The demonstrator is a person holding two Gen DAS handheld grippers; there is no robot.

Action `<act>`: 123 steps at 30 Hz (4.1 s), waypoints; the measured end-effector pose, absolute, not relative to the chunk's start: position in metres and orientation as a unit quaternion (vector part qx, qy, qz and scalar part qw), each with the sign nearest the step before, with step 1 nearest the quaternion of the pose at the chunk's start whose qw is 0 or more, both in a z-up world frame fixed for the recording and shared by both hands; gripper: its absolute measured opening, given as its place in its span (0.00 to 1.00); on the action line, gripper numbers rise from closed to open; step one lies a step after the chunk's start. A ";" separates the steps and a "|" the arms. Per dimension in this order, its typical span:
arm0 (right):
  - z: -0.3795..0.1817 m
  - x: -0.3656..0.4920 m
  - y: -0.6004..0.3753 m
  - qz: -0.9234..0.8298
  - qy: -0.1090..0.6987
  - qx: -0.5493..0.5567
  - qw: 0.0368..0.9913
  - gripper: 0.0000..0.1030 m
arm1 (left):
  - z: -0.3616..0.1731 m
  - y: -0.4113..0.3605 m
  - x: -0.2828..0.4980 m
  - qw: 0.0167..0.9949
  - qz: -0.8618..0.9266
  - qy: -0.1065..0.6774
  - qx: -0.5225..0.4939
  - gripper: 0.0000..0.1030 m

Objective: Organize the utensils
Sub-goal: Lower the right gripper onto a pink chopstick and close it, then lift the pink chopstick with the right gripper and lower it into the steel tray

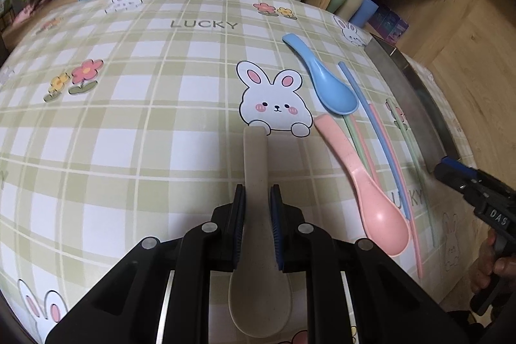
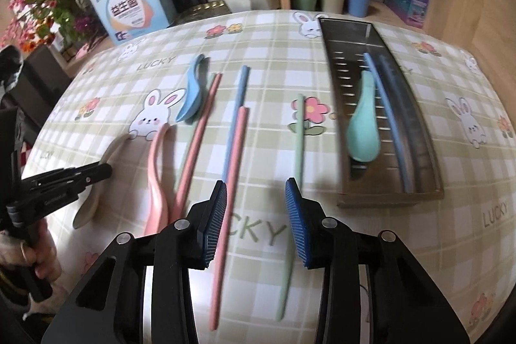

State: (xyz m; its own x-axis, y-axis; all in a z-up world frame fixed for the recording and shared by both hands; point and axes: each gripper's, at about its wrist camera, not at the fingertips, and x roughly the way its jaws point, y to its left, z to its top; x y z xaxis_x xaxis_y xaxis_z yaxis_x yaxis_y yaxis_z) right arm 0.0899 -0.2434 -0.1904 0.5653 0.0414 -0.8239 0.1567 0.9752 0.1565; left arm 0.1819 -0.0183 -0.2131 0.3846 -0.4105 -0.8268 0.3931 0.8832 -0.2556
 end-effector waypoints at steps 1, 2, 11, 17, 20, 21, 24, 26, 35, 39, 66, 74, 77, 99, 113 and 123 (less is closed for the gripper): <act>-0.192 0.093 -0.242 -0.028 0.468 0.104 0.877 0.28 | -0.213 -0.019 0.181 0.833 -0.242 0.498 -0.007 0.15; -0.193 0.096 -0.241 -0.026 0.470 0.102 0.876 0.27 | -0.213 -0.019 0.180 0.834 -0.244 0.495 -0.003 0.15; -0.215 0.124 -0.226 -0.015 0.500 0.079 0.862 0.13 | -0.215 -0.014 0.179 0.834 -0.252 0.491 -0.015 0.15; -0.221 0.127 -0.227 -0.026 0.506 0.074 0.859 0.11 | -0.215 -0.015 0.179 0.836 -0.253 0.488 -0.012 0.15; -0.221 0.127 -0.231 -0.042 0.507 0.069 0.858 0.11 | -0.215 -0.015 0.179 0.836 -0.252 0.487 -0.012 0.15; -0.220 0.126 -0.233 -0.048 0.507 0.070 0.858 0.11 | -0.215 -0.015 0.179 0.836 -0.252 0.487 -0.011 0.15; -0.221 0.125 -0.236 -0.050 0.506 0.070 0.858 0.11 | -0.215 -0.015 0.180 0.837 -0.251 0.486 -0.011 0.15; -0.223 0.125 -0.233 -0.046 0.512 0.067 0.855 0.11 | -0.215 -0.015 0.180 0.837 -0.251 0.486 -0.010 0.15; -0.226 0.121 -0.229 -0.049 0.502 0.065 0.861 0.10 | -0.215 -0.016 0.178 0.839 -0.250 0.483 -0.004 0.15; -0.226 0.118 -0.227 -0.045 0.499 0.067 0.863 0.07 | -0.215 -0.016 0.178 0.840 -0.249 0.481 -0.002 0.15; -0.220 0.098 -0.238 -0.024 0.485 0.122 0.866 0.06 | -0.212 -0.016 0.179 0.837 -0.240 0.491 -0.002 0.15; -0.186 0.091 -0.249 -0.006 0.431 0.150 0.890 0.06 | -0.190 -0.004 0.182 0.849 -0.225 0.478 -0.024 0.14; -0.174 0.090 -0.264 -0.013 0.414 0.169 0.894 0.06 | -0.178 -0.004 0.184 0.852 -0.226 0.472 -0.031 0.14; -0.192 0.173 -0.393 -0.125 0.449 0.122 0.877 0.06 | -0.150 -0.037 0.197 0.857 -0.212 0.468 -0.040 0.15; -0.209 0.176 -0.391 -0.140 0.471 0.118 0.863 0.06 | -0.153 -0.035 0.195 0.854 -0.212 0.473 -0.046 0.14; -0.213 0.174 -0.390 -0.143 0.479 0.126 0.857 0.06 | -0.154 -0.036 0.195 0.852 -0.211 0.477 -0.049 0.14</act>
